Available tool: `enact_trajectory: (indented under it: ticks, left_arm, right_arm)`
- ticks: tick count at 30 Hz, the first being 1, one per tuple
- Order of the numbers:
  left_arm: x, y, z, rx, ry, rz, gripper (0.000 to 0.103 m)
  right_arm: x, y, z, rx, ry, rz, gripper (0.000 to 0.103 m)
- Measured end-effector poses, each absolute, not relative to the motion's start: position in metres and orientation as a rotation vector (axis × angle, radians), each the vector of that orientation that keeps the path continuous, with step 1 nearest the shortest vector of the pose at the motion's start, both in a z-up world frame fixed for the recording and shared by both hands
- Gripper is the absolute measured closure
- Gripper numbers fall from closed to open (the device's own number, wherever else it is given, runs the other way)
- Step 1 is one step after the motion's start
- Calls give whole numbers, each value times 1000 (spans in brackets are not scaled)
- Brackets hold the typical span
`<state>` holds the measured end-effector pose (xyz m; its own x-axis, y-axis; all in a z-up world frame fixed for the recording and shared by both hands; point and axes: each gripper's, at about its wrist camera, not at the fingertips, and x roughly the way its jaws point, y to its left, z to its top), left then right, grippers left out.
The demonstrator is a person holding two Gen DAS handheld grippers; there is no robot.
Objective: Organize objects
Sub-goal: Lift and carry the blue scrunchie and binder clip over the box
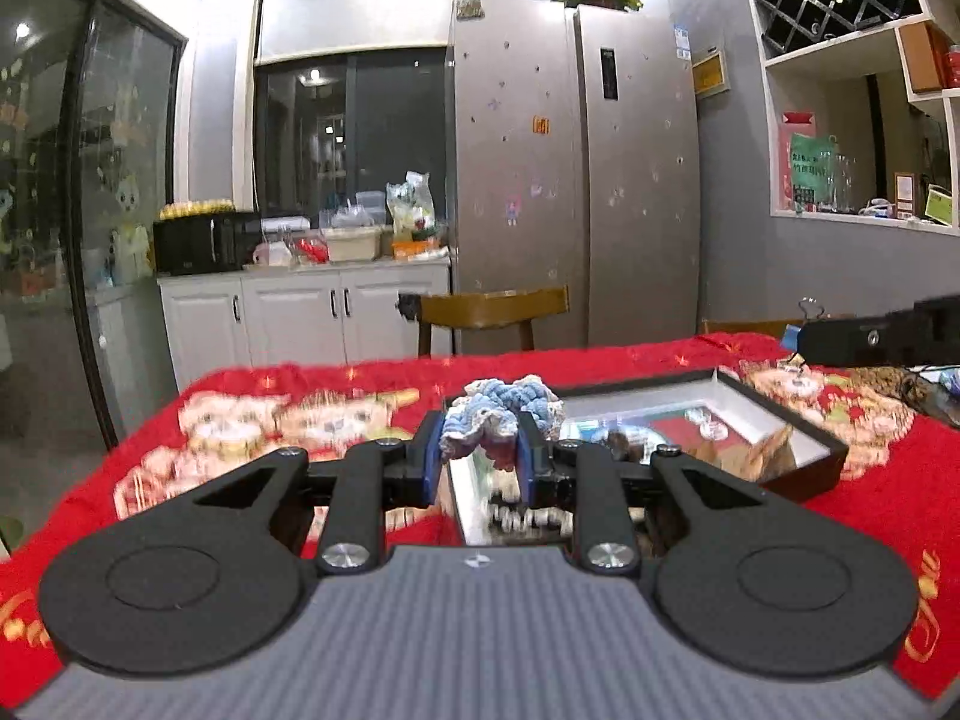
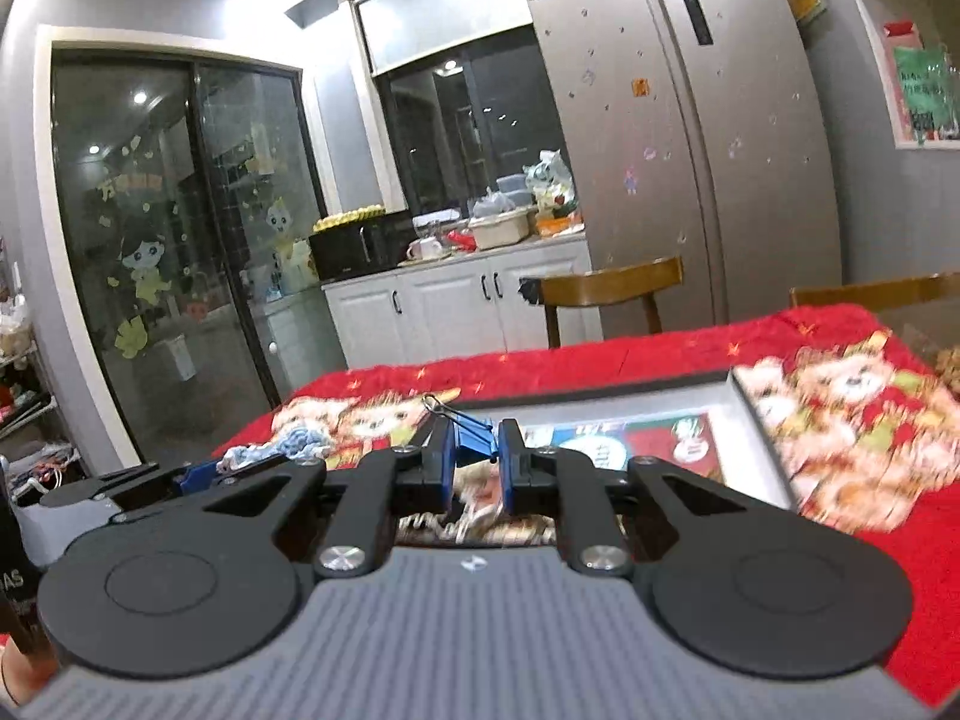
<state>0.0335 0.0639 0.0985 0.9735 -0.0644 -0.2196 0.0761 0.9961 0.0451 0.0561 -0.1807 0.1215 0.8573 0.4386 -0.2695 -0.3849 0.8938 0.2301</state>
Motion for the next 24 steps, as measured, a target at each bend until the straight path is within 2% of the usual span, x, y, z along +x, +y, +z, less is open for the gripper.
enact_trajectory:
  ticks: [12, 24]
  left_arm:
    - [81, 19, 179, 32, 211, -66, 74]
    - [149, -5, 222, -82, 174, -44, 74]
  right_arm:
    - [112, -214, 183, 276, 318, 420, 86]
    - [175, -225, 180, 314, 365, 431, 86]
